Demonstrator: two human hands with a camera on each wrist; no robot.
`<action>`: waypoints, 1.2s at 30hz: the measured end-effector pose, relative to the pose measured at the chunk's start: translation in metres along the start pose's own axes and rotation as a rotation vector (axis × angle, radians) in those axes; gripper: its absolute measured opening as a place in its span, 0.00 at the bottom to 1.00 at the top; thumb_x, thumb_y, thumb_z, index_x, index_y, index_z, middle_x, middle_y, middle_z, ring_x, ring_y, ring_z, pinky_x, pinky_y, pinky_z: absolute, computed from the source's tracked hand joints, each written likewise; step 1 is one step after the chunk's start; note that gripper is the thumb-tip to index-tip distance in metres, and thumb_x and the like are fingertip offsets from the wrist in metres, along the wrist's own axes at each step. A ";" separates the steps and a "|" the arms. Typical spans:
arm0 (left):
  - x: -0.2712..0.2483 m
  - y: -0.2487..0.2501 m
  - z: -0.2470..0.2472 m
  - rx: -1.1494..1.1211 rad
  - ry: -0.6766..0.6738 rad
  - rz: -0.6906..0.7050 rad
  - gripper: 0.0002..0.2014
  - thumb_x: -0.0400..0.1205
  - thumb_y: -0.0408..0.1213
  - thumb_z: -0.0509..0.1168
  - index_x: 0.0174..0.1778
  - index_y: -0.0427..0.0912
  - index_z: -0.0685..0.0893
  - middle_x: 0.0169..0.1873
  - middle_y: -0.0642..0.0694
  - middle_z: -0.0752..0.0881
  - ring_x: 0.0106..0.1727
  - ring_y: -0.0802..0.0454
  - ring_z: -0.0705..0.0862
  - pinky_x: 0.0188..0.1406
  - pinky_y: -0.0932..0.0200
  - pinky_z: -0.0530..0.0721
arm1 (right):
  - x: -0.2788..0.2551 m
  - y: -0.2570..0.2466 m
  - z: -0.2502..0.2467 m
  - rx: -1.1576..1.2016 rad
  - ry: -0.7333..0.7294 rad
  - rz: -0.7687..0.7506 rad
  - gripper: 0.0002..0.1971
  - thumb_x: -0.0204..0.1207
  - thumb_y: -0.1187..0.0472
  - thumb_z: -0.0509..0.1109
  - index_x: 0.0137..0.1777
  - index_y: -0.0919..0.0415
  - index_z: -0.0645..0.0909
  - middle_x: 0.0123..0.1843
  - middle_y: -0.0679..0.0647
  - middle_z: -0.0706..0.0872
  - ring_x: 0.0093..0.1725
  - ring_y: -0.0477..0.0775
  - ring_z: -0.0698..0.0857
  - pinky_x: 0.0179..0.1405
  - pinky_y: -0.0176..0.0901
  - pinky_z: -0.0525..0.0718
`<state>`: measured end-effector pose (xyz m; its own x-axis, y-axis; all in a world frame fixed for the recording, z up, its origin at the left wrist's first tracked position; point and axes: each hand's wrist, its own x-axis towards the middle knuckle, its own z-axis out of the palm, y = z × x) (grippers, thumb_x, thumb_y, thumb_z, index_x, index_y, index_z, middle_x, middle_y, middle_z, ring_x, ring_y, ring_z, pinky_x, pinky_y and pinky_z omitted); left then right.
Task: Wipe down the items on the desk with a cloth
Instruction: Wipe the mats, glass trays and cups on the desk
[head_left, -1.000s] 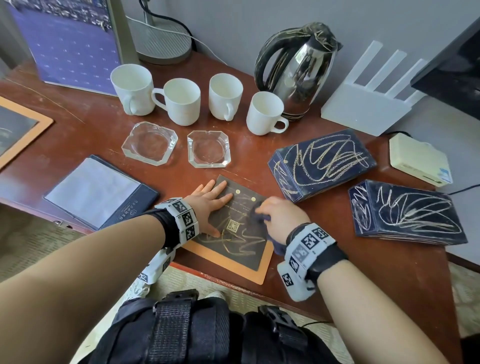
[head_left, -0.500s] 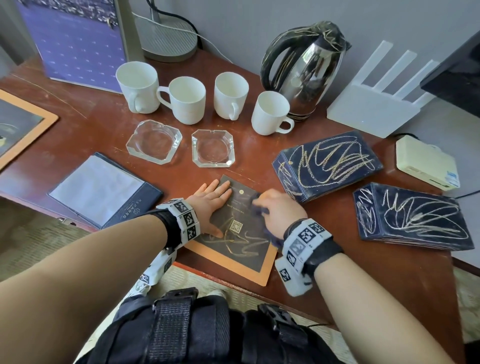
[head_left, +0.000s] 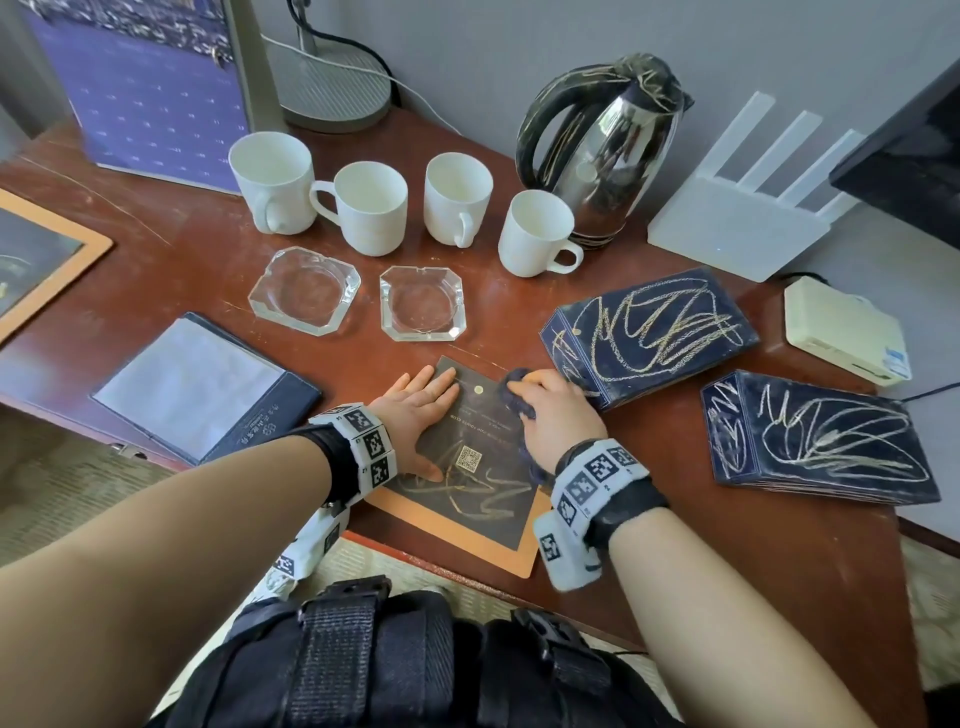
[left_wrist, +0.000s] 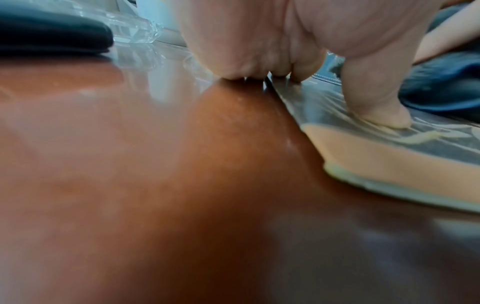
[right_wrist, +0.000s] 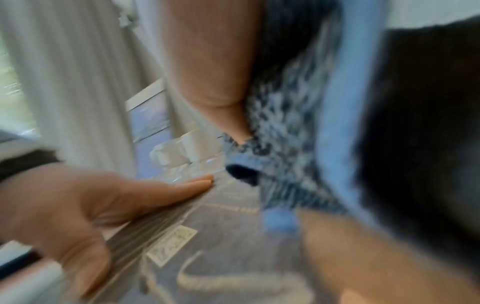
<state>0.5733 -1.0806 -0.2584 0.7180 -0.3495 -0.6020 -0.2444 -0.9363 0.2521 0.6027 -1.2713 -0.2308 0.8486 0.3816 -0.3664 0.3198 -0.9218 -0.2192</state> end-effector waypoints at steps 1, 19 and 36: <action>0.000 0.000 0.000 -0.002 0.001 -0.001 0.53 0.76 0.56 0.66 0.81 0.43 0.33 0.80 0.47 0.30 0.81 0.46 0.31 0.76 0.52 0.30 | -0.002 -0.003 0.004 0.001 0.022 0.037 0.24 0.80 0.67 0.56 0.74 0.48 0.71 0.74 0.49 0.68 0.68 0.58 0.68 0.66 0.50 0.74; 0.001 0.003 0.001 0.022 0.016 -0.029 0.52 0.77 0.59 0.64 0.81 0.44 0.33 0.80 0.48 0.30 0.81 0.47 0.31 0.76 0.54 0.31 | -0.070 0.018 0.020 -0.177 -0.349 -0.187 0.25 0.80 0.68 0.55 0.73 0.46 0.72 0.72 0.49 0.68 0.66 0.58 0.67 0.56 0.46 0.76; 0.001 0.007 0.008 0.021 0.061 -0.081 0.52 0.77 0.61 0.62 0.80 0.44 0.32 0.80 0.47 0.30 0.81 0.47 0.32 0.77 0.53 0.32 | -0.058 0.025 0.013 -0.074 -0.226 -0.142 0.26 0.79 0.69 0.56 0.73 0.44 0.73 0.73 0.45 0.69 0.71 0.55 0.66 0.63 0.43 0.72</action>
<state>0.5671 -1.0877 -0.2629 0.7739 -0.2702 -0.5727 -0.1967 -0.9622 0.1882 0.5558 -1.3160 -0.2271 0.6806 0.5050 -0.5308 0.4657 -0.8575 -0.2186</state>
